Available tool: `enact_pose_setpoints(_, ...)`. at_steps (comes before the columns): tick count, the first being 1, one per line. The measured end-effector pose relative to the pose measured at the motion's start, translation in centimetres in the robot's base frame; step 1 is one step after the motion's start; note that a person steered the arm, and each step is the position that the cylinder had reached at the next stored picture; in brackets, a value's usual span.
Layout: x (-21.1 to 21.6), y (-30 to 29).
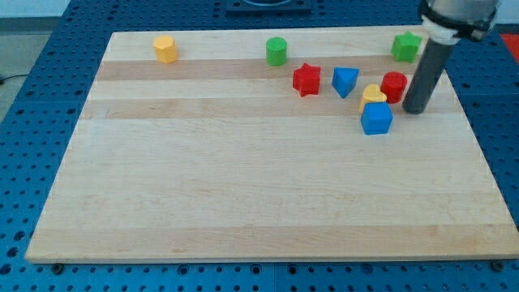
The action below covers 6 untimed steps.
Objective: Place the blue cube diagonally to the bottom left of the red star
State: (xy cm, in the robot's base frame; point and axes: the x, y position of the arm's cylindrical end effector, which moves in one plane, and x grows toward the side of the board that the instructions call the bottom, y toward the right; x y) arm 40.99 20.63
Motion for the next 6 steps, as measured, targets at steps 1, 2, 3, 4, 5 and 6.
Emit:
enact_pose_setpoints(1, 1.0, -4.2)
enact_pose_setpoints(2, 0.3, -9.4)
enact_pose_setpoints(3, 1.8, -12.0)
enact_pose_setpoints(4, 4.0, -12.2)
enact_pose_setpoints(5, 3.5, -16.7)
enact_pose_setpoints(6, 0.8, -21.5)
